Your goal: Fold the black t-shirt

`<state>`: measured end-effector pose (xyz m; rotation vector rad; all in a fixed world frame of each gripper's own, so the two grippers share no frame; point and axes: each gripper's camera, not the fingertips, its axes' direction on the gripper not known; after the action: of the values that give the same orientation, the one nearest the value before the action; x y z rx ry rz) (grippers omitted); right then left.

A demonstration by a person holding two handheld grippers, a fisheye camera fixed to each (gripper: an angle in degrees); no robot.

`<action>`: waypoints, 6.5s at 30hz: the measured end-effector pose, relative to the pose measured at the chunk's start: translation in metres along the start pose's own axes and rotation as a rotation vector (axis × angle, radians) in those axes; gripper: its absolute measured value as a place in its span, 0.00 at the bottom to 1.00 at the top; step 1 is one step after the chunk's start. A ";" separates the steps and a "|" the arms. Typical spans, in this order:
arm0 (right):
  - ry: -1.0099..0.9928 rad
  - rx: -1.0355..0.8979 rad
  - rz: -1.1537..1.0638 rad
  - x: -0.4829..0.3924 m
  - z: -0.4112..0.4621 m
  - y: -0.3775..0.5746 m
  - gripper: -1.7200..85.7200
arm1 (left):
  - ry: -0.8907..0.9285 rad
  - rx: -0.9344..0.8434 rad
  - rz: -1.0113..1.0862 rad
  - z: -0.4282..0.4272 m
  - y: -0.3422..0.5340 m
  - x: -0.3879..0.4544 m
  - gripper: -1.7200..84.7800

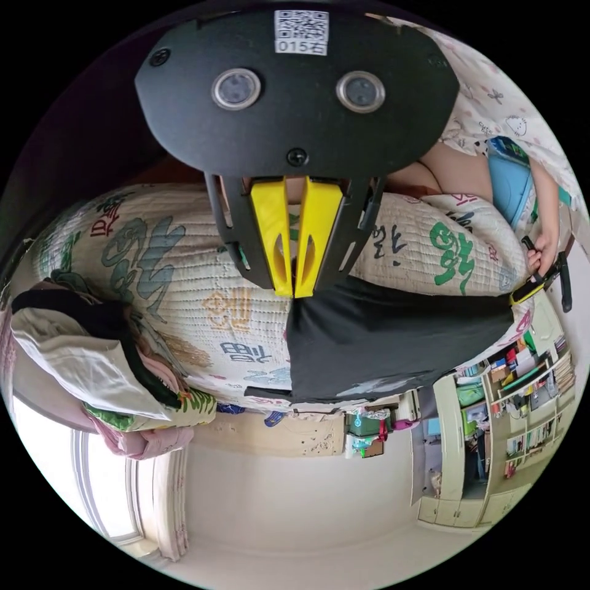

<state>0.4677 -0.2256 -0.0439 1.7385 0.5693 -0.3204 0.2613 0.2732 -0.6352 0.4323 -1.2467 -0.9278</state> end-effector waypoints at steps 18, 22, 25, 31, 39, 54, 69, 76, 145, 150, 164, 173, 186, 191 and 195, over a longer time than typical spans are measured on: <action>-0.429 0.439 0.291 0.204 -0.064 -0.242 0.15 | 0.078 0.212 0.203 -0.037 -0.100 0.069 0.13; -0.535 0.301 0.554 0.268 0.017 -0.339 0.19 | 0.230 0.180 0.278 0.018 -0.165 0.120 0.13; -0.592 0.162 0.742 0.311 0.095 -0.400 0.20 | 0.316 0.017 0.344 0.086 -0.234 0.172 0.13; -0.528 0.028 1.023 0.367 0.206 -0.485 0.19 | 0.363 -0.195 0.441 0.224 -0.348 0.280 0.13; -0.475 0.045 0.905 0.388 0.242 -0.538 0.07 | 0.292 -0.340 0.326 0.440 -0.434 0.387 0.14; -0.538 0.068 0.933 0.367 0.255 -0.555 0.02 | 0.105 -0.526 0.245 0.733 -0.512 0.626 0.14; -0.544 0.147 0.206 0.158 0.207 -0.584 0.02 | 0.239 -0.166 0.013 0.559 -0.541 0.422 0.02; -0.657 -0.047 -0.319 0.009 0.226 -0.555 0.03 | 0.173 -0.253 0.024 0.484 -0.460 0.298 0.03; -0.295 -0.280 -0.233 0.015 0.462 -0.407 0.05 | 0.382 -0.459 0.610 0.394 -0.329 0.459 0.05; -0.313 -0.223 -0.199 0.060 0.433 -0.395 0.08 | 0.419 -0.324 0.523 0.357 -0.364 0.441 0.07; -0.596 -0.091 -0.524 -0.021 0.367 -0.340 0.12 | 0.185 -0.503 0.082 0.423 -0.405 0.379 0.14; -0.455 -0.243 -0.655 -0.040 0.407 -0.312 0.12 | 0.248 -0.469 0.025 0.416 -0.426 0.411 0.13; -0.446 -0.186 -0.719 -0.019 0.411 -0.296 0.04 | 0.252 -0.428 0.141 0.345 -0.427 0.478 0.02; -0.487 -0.186 -0.735 -0.005 0.414 -0.297 0.05 | 0.289 -0.457 0.141 0.323 -0.430 0.492 0.02; -0.551 -0.234 -0.782 0.009 0.424 -0.299 0.08 | 0.299 -0.494 0.117 0.311 -0.431 0.501 0.03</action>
<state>0.3524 -0.5851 -0.4004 1.0653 0.8144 -1.1872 -0.1671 -0.3119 -0.5495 0.0967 -0.7295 -0.9913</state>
